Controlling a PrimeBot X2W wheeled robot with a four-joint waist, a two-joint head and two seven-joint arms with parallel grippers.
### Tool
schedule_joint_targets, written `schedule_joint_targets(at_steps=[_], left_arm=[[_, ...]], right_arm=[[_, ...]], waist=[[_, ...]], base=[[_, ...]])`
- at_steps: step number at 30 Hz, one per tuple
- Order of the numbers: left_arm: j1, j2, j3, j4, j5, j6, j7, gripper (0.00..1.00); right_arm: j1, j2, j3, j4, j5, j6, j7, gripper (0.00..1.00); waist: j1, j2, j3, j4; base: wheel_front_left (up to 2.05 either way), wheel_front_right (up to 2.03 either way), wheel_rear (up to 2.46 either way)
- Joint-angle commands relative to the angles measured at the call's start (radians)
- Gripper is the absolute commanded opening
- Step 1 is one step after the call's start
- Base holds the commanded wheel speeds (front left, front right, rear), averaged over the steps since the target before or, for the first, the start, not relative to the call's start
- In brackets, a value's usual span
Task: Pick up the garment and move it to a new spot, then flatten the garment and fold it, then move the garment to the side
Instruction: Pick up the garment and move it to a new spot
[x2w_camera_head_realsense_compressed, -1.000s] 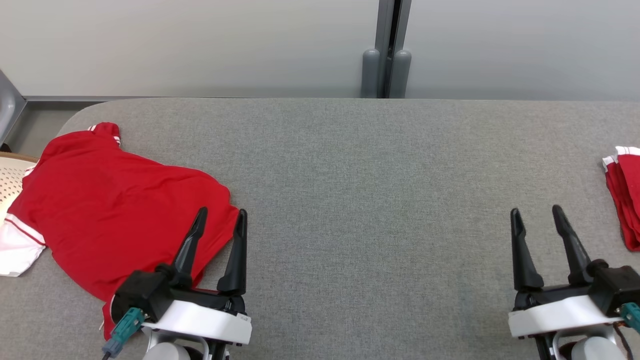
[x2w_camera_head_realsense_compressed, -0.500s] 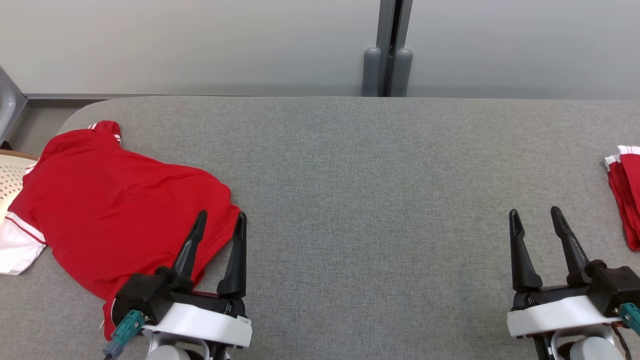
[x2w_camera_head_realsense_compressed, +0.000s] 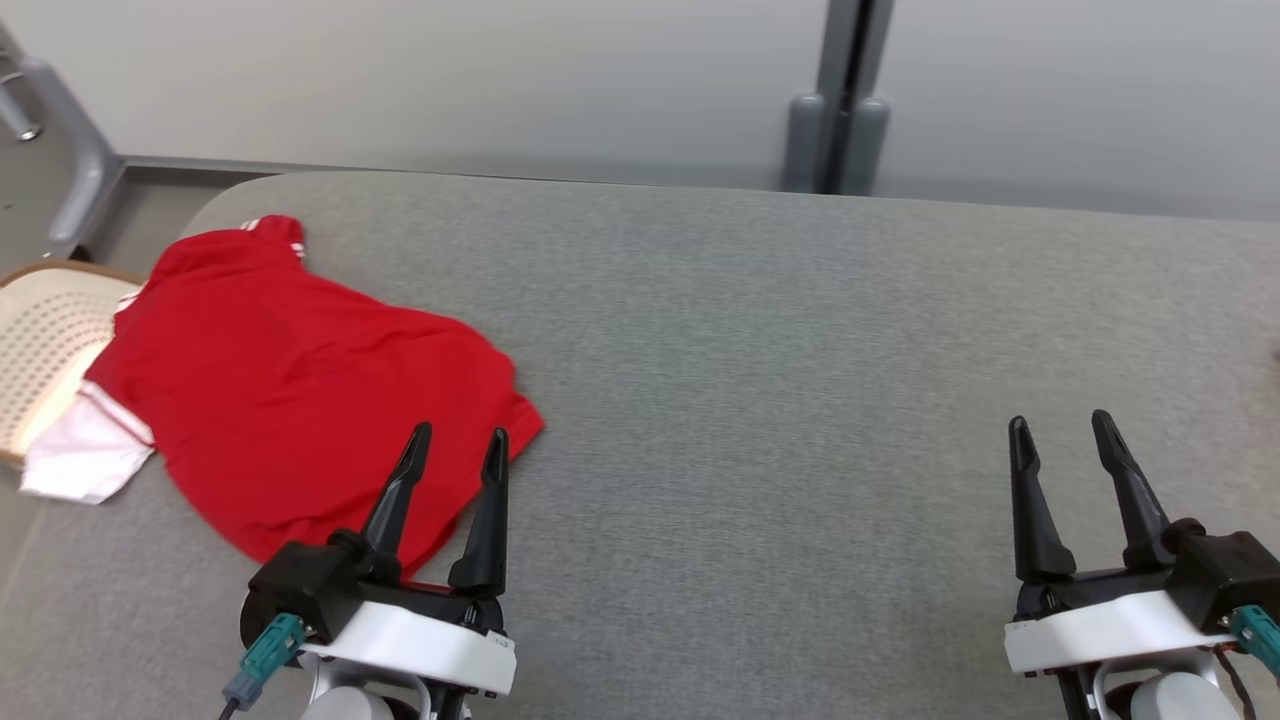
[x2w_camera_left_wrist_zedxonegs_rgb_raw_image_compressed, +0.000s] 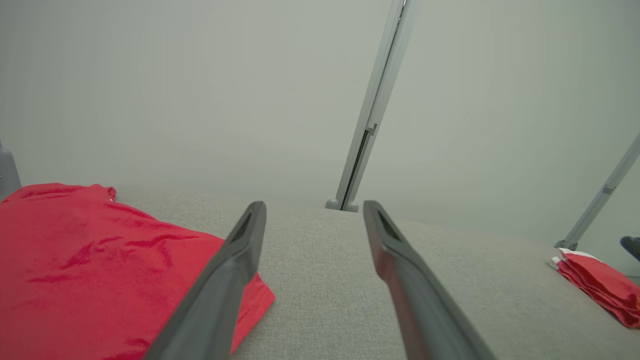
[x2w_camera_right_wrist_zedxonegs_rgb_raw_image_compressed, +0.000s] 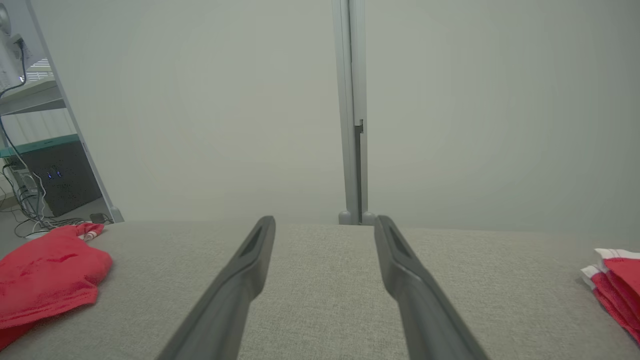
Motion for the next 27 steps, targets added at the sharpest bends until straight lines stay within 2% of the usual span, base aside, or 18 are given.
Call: schedule_joint_targets(at_steps=[1, 9, 18, 22, 27], left_arm=[[-0.008, 0.004, 0.0, 0.002, -0.005, 0.001, -0.002, 1.0], [0.013, 0.004, 0.007, 0.005, -0.01, 0.006, -0.002, 1.0], [0.034, 0.004, 0.028, 0.006, -0.008, 0.01, -0.002, 1.0], [0.04, 0.004, 0.032, 0.005, 0.0, 0.016, -0.002, 1.0], [0.053, 0.004, 0.053, -0.01, -0.011, 0.03, -0.002, 1.0]], right_arm=[[0.002, -0.008, 0.005, -0.002, 0.005, 0.0, -0.005, 1.0], [0.002, -0.01, 0.038, 0.013, 0.009, 0.0, -0.005, 1.0], [-0.004, -0.012, 0.128, 0.032, 0.034, 0.0, -0.005, 1.0], [-0.008, -0.01, 0.163, 0.044, 0.042, 0.0, -0.005, 1.0], [-0.033, -0.014, 0.206, 0.06, 0.051, 0.0, -0.005, 1.0]], waist=[[0.0, 0.0, 0.0, 0.039], [0.0, 0.0, -0.008, 0.169], [0.0, 0.0, -0.029, 0.29], [0.0, 0.0, -0.036, 0.325], [0.0, 0.0, -0.027, 0.333]], base=[[0.0, 0.0, 0.0], [0.0, 0.0, 0.0], [0.0, 0.0, 0.0], [0.0, 0.0, 0.0], [0.0, 0.0, 0.0]])
